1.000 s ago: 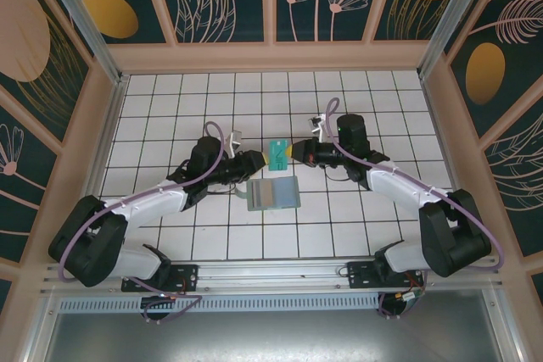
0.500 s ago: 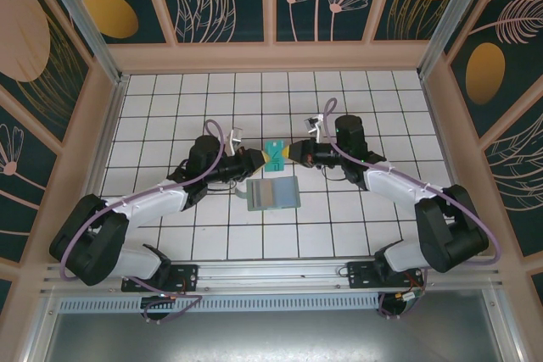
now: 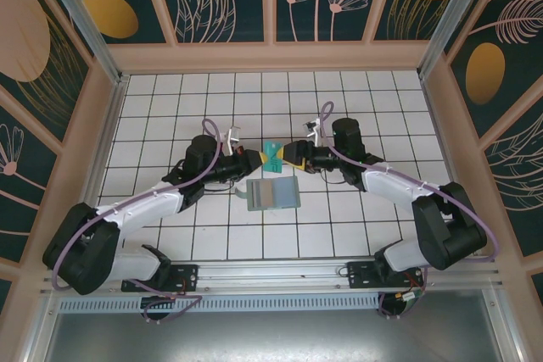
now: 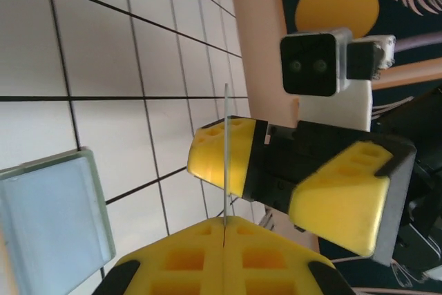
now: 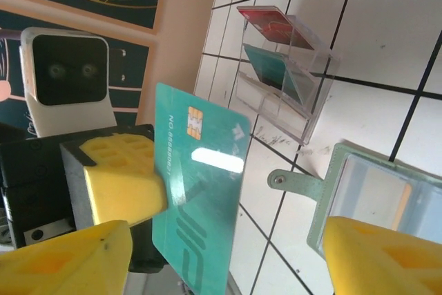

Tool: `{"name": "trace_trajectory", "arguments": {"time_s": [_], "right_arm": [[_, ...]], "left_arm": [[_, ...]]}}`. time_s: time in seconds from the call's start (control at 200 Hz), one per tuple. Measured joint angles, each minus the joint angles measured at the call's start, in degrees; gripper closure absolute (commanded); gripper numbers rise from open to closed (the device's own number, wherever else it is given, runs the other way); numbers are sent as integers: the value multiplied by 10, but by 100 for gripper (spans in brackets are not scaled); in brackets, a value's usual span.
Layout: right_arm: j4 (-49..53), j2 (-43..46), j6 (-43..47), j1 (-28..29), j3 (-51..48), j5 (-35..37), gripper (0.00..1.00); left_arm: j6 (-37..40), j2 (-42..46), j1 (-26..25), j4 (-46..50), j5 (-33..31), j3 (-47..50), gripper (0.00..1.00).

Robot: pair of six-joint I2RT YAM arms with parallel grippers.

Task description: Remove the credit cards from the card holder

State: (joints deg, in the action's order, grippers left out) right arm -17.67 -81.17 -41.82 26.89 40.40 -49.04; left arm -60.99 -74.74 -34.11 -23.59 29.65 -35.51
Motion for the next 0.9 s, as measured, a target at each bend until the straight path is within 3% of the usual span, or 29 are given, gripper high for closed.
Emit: {"name": "trace_trajectory", "arguments": {"time_s": [0.125,0.265,0.415,0.586,0.901], "right_arm": [[22,0,12,0,0,14,2],[35,2,23,0,1,28,1],[42,3,25,0,1,38,1],[46,5,26,0,1,49,1],[46,7,30,-1,1,57,1]], "left_arm": [[106,12,0,132,-50,-51,100],[258,16,0,282,-144,-118,100],[419,35,0,377,-247,-134,100],[603,58,0,435,-326,-134,100],[944,103,0,453,-408,-103,100]]}}
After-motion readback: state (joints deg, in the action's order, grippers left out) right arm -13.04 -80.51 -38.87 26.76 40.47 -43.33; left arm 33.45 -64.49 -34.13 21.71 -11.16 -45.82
